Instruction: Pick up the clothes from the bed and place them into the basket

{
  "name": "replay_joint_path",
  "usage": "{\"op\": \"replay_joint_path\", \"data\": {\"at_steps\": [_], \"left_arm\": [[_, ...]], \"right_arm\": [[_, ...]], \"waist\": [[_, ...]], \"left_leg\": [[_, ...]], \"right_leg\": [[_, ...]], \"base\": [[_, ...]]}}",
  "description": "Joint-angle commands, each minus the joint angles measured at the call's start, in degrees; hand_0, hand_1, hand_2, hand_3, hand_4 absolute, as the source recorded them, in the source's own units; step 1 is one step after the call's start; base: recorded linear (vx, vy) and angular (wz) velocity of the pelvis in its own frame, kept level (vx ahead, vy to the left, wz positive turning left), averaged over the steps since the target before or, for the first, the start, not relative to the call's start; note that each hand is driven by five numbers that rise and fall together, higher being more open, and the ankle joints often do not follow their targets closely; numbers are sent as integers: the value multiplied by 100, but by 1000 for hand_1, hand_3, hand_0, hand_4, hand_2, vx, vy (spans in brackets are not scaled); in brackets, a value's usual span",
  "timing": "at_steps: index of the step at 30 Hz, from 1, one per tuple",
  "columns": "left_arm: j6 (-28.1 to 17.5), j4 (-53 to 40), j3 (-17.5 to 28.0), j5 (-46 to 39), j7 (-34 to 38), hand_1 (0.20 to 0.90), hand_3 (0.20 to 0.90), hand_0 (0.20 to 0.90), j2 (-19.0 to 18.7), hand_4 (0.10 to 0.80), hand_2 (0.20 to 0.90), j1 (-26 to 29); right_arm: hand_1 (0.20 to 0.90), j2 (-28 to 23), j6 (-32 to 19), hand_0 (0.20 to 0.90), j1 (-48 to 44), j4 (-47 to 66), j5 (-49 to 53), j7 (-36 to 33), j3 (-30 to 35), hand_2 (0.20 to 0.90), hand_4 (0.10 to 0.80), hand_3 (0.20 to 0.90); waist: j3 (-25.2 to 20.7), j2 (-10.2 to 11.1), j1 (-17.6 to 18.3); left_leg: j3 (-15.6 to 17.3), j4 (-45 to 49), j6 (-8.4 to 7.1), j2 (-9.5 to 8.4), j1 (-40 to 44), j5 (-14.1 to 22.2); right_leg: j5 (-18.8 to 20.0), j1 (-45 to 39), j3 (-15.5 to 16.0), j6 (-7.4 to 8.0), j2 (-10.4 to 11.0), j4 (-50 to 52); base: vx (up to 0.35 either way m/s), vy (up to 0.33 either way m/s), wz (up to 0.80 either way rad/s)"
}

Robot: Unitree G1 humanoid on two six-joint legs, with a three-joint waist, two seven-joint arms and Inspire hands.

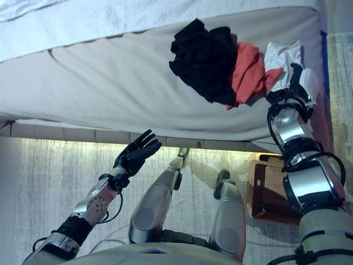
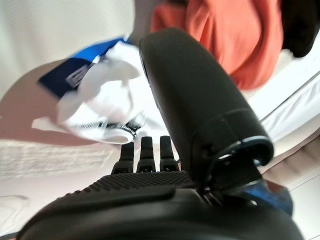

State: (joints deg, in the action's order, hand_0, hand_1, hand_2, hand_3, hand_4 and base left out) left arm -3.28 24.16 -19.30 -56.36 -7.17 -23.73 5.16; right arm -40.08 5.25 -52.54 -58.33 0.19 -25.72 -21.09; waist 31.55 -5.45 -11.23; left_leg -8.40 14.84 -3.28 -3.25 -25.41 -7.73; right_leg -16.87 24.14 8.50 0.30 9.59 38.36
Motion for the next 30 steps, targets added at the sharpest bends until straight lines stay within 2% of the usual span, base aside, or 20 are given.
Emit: {"op": "replay_joint_path", "data": {"at_steps": [1,3,8,21,26,27,28,29,30], "left_arm": [[-603,-1072,-11,-352,-254,900,900,900,-124,800,900,-220],[-630,-1184,-18,-427,-273,900,900,900,-175,800,900,-240],[-777,-1509,11,-746,-285,900,900,900,-330,800,900,-352],[-613,-1912,463,-1137,-574,900,900,900,-647,800,900,-666],[-542,-2006,527,-1206,-549,900,900,900,-718,800,900,-670],[-529,-2012,548,-1207,-567,900,900,900,-729,800,900,-686],[-516,-2042,577,-1210,-581,900,900,900,-740,800,900,-722],[-512,-2056,593,-1217,-599,900,900,900,-748,800,900,-744],[-526,-2051,610,-1239,-650,900,900,900,-768,800,900,-776]], "right_arm": [[900,-864,44,900,-777,44,41,-254,-300,900,800,900],[900,-917,149,900,-949,-69,62,-220,-365,900,800,900],[900,-1230,392,900,-1624,-475,191,-238,-659,900,800,900],[900,-1955,1890,900,-2866,-954,-712,11,-1822,900,800,900],[900,-2039,2130,900,-2977,-978,-768,262,-1954,900,800,900],[869,-2067,2163,869,-2972,-986,-761,307,-1978,869,764,864],[460,-2093,2176,460,-2958,-984,-686,347,-1986,460,287,387],[300,-2102,2176,300,-2941,-982,-653,365,-1973,300,100,200],[300,-2133,2096,300,-2875,-992,-592,385,-1911,300,100,200]], "waist": [[-175,-27,48],[-175,-59,12],[-175,-249,-52],[-175,-474,-120],[-175,-484,-119],[-175,-479,-118],[-175,-475,-116],[-175,-473,-116],[-175,-471,-112]], "left_leg": [[544,1965,375,-152,-515,1666],[611,2252,381,-176,-707,1885],[740,2992,439,-201,-1581,2083],[877,3698,514,-98,-2786,2079],[898,3771,478,-98,-2859,2091],[901,3767,473,-98,-2842,2093],[908,3752,469,-91,-2811,2097],[913,3741,467,-86,-2790,2098],[913,3721,463,-87,-2750,2102]], "right_leg": [[473,230,481,-259,-26,-3],[268,452,459,-226,19,351],[59,1431,405,-273,78,1208],[-41,2767,284,-281,34,2093],[-27,2819,294,-261,46,2114],[-21,2802,299,-258,41,2099],[-15,2773,306,-256,29,2075],[-12,2753,311,-256,23,2059],[-7,2709,318,-255,13,2022]], "base": [[-24,-36,11],[51,-41,16],[-21,-36,11],[-37,-26,6],[-13,-1,0],[-1,-9,10],[0,-4,5],[2,1,3],[0,0,0]]}}
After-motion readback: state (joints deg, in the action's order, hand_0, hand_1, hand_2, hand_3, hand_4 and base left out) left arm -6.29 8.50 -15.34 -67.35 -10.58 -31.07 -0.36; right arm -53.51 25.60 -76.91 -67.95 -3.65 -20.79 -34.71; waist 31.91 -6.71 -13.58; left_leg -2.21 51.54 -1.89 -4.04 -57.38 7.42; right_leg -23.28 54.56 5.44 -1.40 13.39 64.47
